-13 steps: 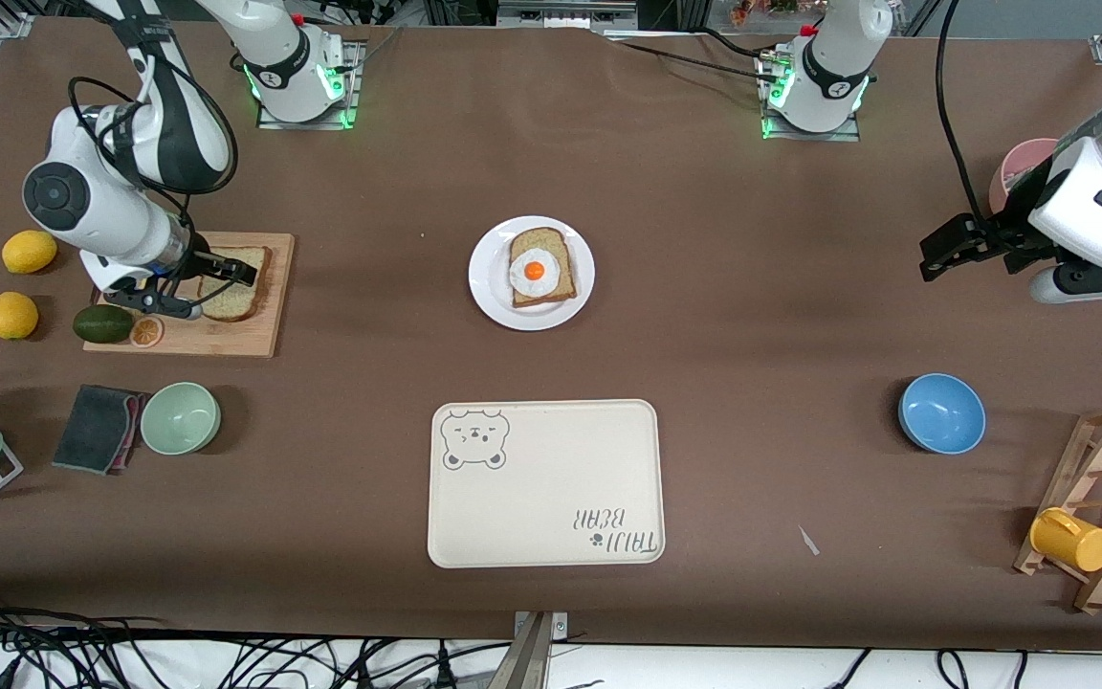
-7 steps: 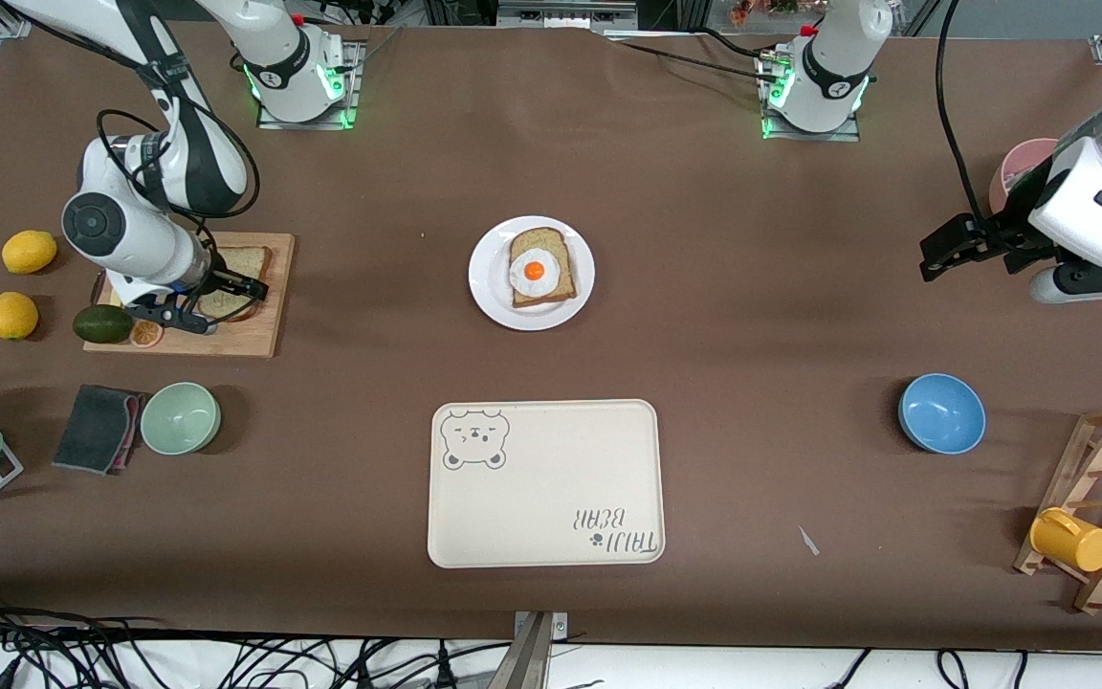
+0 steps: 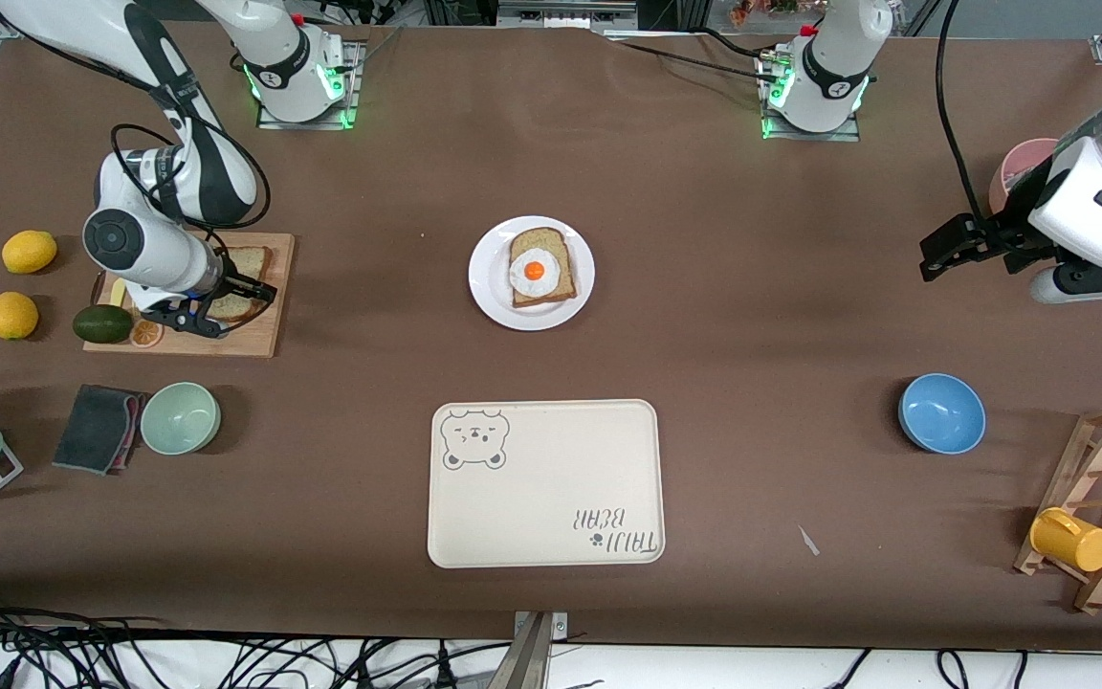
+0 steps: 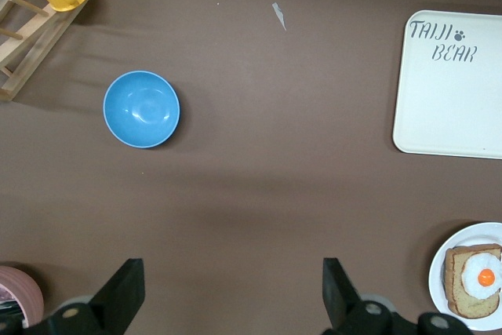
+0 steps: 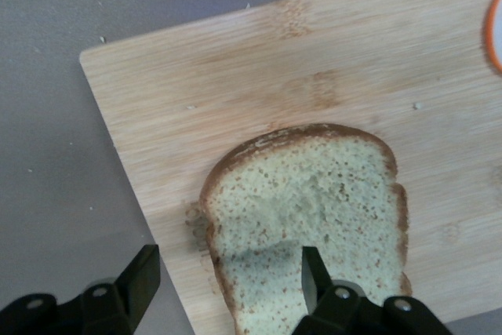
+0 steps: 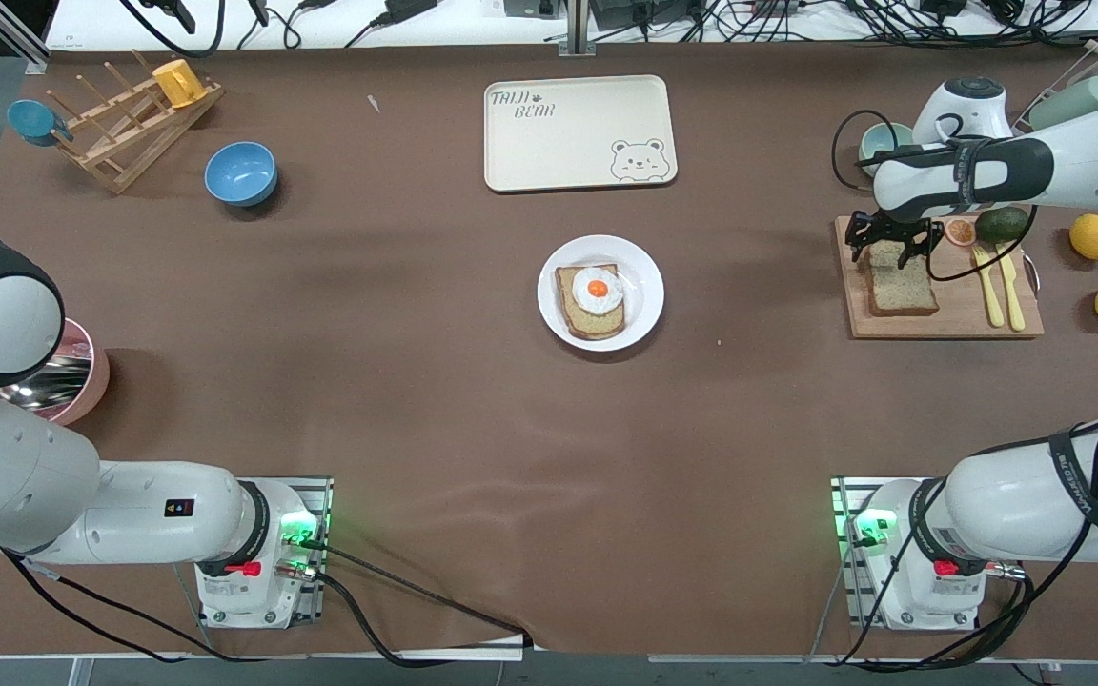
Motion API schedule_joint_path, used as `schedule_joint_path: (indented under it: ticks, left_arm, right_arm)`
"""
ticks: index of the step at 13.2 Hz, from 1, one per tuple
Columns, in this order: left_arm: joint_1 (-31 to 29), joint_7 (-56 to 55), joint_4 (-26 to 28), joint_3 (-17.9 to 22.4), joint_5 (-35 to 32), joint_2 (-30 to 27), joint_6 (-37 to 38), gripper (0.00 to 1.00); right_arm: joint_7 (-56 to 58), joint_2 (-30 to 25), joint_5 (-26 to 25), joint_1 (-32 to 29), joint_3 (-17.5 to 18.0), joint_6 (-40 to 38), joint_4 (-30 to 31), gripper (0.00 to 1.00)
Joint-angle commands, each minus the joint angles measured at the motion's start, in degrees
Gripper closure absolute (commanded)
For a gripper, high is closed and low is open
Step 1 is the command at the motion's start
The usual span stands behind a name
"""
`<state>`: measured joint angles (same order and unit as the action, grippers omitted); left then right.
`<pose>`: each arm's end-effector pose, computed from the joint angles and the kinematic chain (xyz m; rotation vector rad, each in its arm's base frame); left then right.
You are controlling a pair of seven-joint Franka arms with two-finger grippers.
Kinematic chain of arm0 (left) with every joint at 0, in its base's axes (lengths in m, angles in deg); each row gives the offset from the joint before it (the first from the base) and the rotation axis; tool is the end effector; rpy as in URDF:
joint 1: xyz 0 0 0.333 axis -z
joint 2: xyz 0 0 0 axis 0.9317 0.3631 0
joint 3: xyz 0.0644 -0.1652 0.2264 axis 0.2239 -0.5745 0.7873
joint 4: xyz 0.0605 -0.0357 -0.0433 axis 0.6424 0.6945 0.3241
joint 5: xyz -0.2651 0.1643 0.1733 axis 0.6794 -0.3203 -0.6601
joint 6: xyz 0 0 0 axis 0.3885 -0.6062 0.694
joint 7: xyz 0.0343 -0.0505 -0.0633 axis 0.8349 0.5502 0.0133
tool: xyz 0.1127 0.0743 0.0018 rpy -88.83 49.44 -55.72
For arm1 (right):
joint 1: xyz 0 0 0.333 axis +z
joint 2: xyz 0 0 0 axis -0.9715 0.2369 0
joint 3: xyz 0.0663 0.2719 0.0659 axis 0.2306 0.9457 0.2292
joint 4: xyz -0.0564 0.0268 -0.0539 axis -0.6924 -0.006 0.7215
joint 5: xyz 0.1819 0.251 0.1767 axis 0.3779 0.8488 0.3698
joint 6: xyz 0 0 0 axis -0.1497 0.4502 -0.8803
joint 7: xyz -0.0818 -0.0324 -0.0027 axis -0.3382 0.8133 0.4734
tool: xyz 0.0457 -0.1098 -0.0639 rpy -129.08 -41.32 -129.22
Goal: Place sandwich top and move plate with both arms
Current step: 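Move the right gripper down over the bread slice on the board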
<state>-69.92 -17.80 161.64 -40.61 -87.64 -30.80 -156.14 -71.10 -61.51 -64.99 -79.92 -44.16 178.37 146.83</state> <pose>0.5461 -0.0669 0.5578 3.1315 0.1857 -0.0233 0.4593 -0.0019 0.1819 2.9990 -0.3871 -0.3260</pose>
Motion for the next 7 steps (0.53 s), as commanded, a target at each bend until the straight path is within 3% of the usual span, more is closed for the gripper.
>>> schedule_joint_path:
  ticks: [1,3,5,7]
  left_arm:
    - [-0.02,-0.01,-0.92,0.02,1.15,-0.06,0.37,0.0]
    - [-0.02,-0.01,-0.83,0.02,1.15,-0.06,0.37,0.0]
    - [-0.02,-0.01,-0.92,0.02,1.15,-0.06,0.37,0.0]
    - [-0.02,-0.01,-0.92,0.02,1.15,-0.06,0.37,0.0]
  right_arm:
    - [-1.33,0.32,-1.42,-0.59,0.28,0.6,0.24,0.27]
    - [-1.33,1.28,-1.42,-0.68,-0.34,0.68,0.24,0.29]
    - [-1.33,1.46,-1.42,-0.68,-0.52,0.42,0.24,0.38]
    - [-2.29,1.99,-1.42,-0.68,-0.52,0.33,0.24,0.39]
